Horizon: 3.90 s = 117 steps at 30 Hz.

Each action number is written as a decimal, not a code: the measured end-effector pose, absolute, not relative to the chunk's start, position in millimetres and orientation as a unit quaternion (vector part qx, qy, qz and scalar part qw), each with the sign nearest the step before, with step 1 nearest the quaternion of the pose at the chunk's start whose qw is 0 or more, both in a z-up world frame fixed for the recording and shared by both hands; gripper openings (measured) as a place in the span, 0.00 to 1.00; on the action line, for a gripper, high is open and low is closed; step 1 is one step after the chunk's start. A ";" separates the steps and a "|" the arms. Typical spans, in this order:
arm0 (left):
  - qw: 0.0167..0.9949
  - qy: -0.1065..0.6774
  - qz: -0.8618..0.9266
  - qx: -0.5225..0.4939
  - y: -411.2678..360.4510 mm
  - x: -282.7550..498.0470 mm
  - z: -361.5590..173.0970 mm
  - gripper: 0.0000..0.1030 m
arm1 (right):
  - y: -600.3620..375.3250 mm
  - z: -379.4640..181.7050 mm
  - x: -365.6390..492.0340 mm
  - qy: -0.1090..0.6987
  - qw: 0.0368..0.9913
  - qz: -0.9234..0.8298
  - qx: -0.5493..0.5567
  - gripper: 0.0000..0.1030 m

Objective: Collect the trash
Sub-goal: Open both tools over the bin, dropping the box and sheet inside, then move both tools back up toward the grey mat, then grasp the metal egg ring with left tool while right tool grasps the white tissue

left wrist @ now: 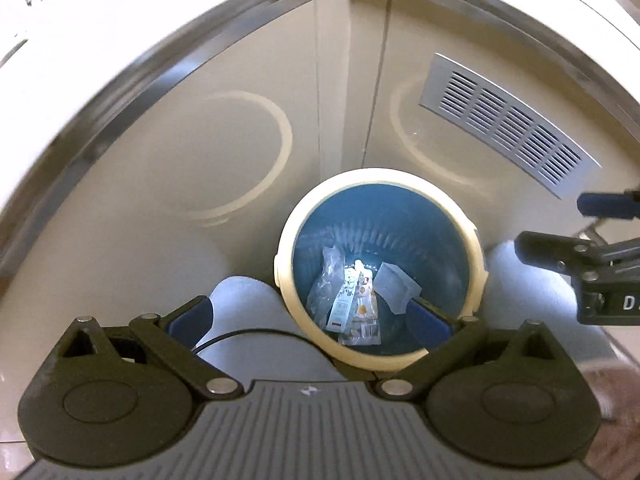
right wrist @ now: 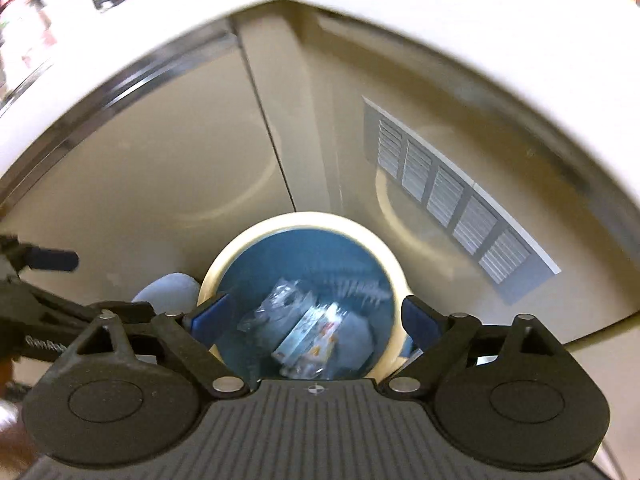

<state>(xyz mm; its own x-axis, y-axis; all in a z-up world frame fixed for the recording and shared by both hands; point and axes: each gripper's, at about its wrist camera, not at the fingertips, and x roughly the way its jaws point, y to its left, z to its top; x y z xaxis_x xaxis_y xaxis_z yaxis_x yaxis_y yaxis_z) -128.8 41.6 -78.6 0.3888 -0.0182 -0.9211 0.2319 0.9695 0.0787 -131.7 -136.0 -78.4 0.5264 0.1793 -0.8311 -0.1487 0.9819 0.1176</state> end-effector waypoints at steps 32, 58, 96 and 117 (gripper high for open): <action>0.873 0.451 -0.074 0.172 21.1 -185.1 -24.3 1.00 | -120.6 -39.3 -193.1 0.387 0.916 0.092 -0.059 0.93; 0.867 0.462 -0.075 0.172 22.3 -181.7 -34.2 1.00 | -120.3 -51.6 -189.6 0.407 0.908 0.089 -0.051 0.93; 0.917 0.345 -0.163 0.117 -64.9 19.9 78.4 1.00 | -265.0 46.2 -27.4 0.253 0.965 -0.066 -0.010 0.97; 0.875 0.437 -0.174 0.113 -138.2 185.1 22.3 1.00 | -286.4 -4.8 145.4 0.331 0.943 -0.025 0.013 1.00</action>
<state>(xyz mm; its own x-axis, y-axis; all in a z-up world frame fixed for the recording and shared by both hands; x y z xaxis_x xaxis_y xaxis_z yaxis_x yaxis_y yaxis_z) 185.1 -138.2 22.3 0.5580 -0.2063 -0.8038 0.4031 0.9140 0.0453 145.4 -286.4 -4.8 0.7802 -0.0376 -0.6244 0.0550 0.9985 0.0086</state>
